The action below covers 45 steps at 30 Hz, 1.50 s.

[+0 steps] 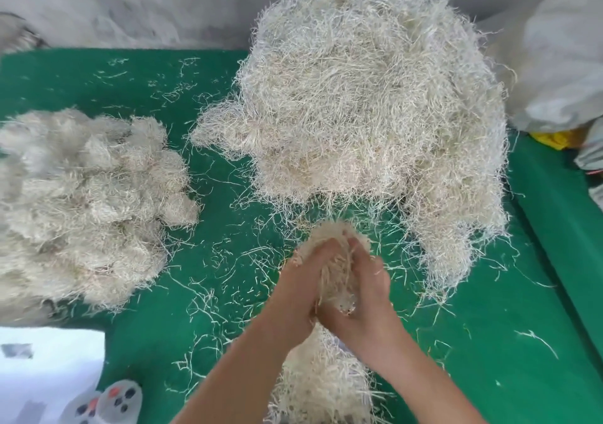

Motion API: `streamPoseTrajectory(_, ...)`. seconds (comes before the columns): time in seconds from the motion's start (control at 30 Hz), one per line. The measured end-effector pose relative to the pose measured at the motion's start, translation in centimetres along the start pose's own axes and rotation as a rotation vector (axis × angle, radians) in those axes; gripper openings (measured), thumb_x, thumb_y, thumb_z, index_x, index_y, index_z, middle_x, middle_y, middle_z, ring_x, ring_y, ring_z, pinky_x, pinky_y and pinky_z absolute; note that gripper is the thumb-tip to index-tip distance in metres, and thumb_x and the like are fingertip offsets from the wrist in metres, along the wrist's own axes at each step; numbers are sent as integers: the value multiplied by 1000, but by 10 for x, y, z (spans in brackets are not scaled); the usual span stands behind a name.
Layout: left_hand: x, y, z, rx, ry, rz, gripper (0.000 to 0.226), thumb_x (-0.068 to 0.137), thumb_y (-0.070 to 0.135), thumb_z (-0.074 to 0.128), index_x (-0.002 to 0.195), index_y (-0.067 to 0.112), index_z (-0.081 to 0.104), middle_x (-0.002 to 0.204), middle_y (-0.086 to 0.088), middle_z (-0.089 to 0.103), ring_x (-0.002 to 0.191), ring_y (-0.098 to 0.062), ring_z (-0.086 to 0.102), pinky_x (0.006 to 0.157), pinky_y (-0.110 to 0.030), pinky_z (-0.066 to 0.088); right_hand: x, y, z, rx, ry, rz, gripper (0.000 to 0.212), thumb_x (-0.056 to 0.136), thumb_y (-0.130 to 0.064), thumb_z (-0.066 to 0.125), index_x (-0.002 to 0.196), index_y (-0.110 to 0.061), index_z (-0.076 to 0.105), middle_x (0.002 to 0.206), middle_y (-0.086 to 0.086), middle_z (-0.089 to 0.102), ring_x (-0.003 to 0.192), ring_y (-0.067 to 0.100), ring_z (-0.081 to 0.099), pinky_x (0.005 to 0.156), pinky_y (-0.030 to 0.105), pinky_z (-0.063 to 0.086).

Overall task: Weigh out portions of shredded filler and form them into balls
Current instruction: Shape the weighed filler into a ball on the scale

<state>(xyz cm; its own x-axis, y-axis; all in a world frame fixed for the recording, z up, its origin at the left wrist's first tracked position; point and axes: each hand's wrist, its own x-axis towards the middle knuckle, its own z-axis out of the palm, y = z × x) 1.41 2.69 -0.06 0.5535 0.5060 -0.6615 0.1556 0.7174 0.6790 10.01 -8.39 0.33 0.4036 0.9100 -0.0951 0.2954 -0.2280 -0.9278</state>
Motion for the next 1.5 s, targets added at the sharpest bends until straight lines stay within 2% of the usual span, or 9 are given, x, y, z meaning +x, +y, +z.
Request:
streamPoseTrajectory(0.17, -31, -7, -16, 74, 135, 168, 32, 90, 54, 70, 98, 23, 72, 83, 4, 75, 71, -8, 70, 67, -27, 58, -8, -16, -14, -74, 144, 45, 26, 98, -18, 70, 114, -38, 67, 120, -10, 45, 115, 5, 52, 101, 23, 47)
streamPoseTrajectory(0.33, -62, -27, -37, 292, 57, 180, 65, 72, 78, 64, 116, 31, 71, 96, 14, 79, 97, -16, 73, 99, -38, 43, -29, -21, -27, 27, 20, 110, 12, 105, -35, 57, 107, -40, 67, 97, -14, 74, 77, 13, 70, 75, 33, 56)
streamPoseTrajectory(0.53, -78, -58, -69, 617, 238, 356, 50, 84, 71, 64, 97, 23, 72, 91, -3, 76, 74, -12, 70, 52, -18, 52, -55, 9, -22, -124, 59, 86, 8, 100, -33, 68, 106, -36, 64, 66, -2, 44, 47, 6, 32, 48, 25, 30)
streamPoseTrajectory(0.67, -77, -82, -88, 893, 301, 371, 47, 93, 64, 61, 117, 25, 70, 114, 16, 69, 50, 12, 59, 52, -14, 40, -72, 29, -13, -310, 24, 140, 27, 101, -38, 65, 126, -29, 62, 97, -7, 63, 78, 0, 54, 71, 24, 44)
streamPoseTrajectory(0.8, -76, -92, -99, 779, 336, 337, 58, 94, 38, 68, 147, 31, 47, 151, 5, 48, 111, -3, 59, 97, -37, 50, -87, 34, -22, -322, -151, 211, 53, 98, -55, 62, 146, -38, 47, 145, -20, 41, 130, 5, 43, 108, 30, 34)
streamPoseTrajectory(1.07, -86, -95, -66, 852, 248, 630, 54, 94, 42, 62, 144, 42, 43, 141, 26, 36, 137, -7, 37, 117, -47, 35, -102, 41, -29, -31, 365, 95, 11, 101, -45, 61, 112, -43, 60, 109, -28, 66, 97, -11, 59, 90, 29, 51)
streamPoseTrajectory(1.2, -77, -97, -54, 1086, 101, 586, 65, 98, 38, 64, 155, 37, 33, 158, 14, 36, 143, -9, 35, 120, -44, 34, -89, 53, -15, -229, -77, 279, 70, 101, -44, 63, 160, -33, 28, 160, -7, 37, 141, 16, 43, 117, 46, 39)
streamPoseTrajectory(1.37, -67, -113, -61, 1196, 14, 448, 83, 96, 33, 67, 163, 29, 18, 166, 3, 29, 151, -20, 32, 124, -49, 31, -74, 59, 17, -153, -39, 357, 67, 101, -17, 65, 158, -20, 29, 102, 6, 67, 52, 1, 55, 46, 22, 46)
streamPoseTrajectory(1.5, -65, -119, -73, 1055, 90, 434, 72, 97, 18, 66, 159, 26, 30, 160, -1, 35, 135, -31, 52, 115, -47, 43, -76, 55, 35, -18, -36, 475, 66, 101, -17, 64, 158, -10, 32, 86, 4, 71, 59, 8, 64, 48, 21, 51)
